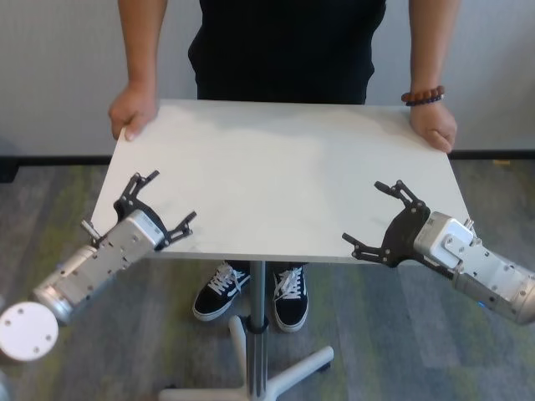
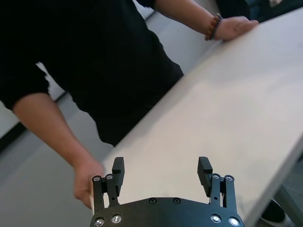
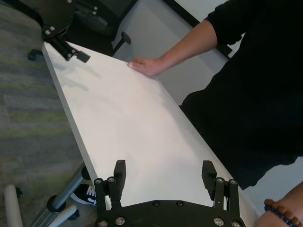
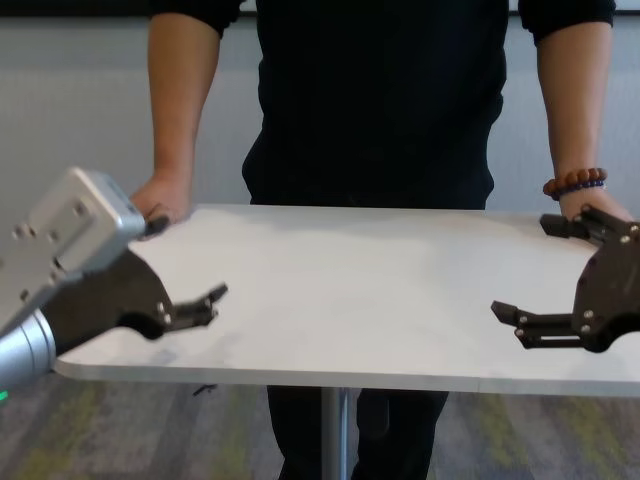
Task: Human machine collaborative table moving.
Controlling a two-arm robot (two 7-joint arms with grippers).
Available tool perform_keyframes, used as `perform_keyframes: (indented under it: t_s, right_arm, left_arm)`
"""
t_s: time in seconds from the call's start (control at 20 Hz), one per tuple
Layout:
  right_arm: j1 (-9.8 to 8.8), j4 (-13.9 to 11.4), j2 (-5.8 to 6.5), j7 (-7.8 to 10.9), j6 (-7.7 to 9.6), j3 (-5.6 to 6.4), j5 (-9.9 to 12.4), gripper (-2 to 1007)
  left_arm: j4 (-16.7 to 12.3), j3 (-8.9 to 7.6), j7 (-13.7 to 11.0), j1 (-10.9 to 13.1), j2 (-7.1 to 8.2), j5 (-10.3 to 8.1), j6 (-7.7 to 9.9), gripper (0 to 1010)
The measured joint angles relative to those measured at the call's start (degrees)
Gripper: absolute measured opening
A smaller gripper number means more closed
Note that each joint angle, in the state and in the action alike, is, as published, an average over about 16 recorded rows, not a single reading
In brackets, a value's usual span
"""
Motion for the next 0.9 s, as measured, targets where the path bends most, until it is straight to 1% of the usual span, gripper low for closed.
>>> perform_keyframes:
  t_s: [0.1,0.2,0.3,0.4,0.55,0.7,0.8,0.9]
  right_arm:
    - [0.75,0.5,-0.07,0.03,-0.32,-0.29,0.4,1005]
    - [1.06,0.3,-0.02,-0.12,-0.32,-0.47,0.6,1005]
    - [1.01,-0.3,0.15,-0.33,-0.12,-0.59,0.7,1005]
    - [0.6,-1.4,0.46,-0.61,0.16,-0.65,0.7,1005]
    - [-0.59,-3.4,1.05,-1.21,0.5,-0.57,0.9,1005]
    - [-2.42,-5.7,1.6,-2.16,0.14,-0.26,1.1,1005]
    - [-3.81,-7.3,1.88,-3.05,-0.84,0.03,1.1,1005]
    - [-5.2,-8.8,2.03,-4.03,-2.47,0.34,0.9,1005]
  left_arm:
    - [0.4,-0.39,-0.7,-0.5,-0.27,-1.25,-0.64,1003]
    - [-0.2,-0.81,-1.3,-0.5,-0.33,-2.07,-0.59,1003]
    - [-1.7,-1.05,-1.8,0.0,-0.06,-2.28,-0.06,1003]
    - [-3.7,-1.11,-2.4,0.8,0.58,-2.1,0.71,1003]
    - [-6.9,-1.08,-3.7,2.3,1.92,-1.84,1.86,1003]
    - [-9.9,-1.41,-5.1,4.0,3.56,-2.48,2.88,1003]
    - [-11.9,-1.83,-5.9,5.2,4.7,-3.11,3.51,1003]
    - [-14.1,-2.32,-6.5,6.6,5.9,-3.7,4.07,1003]
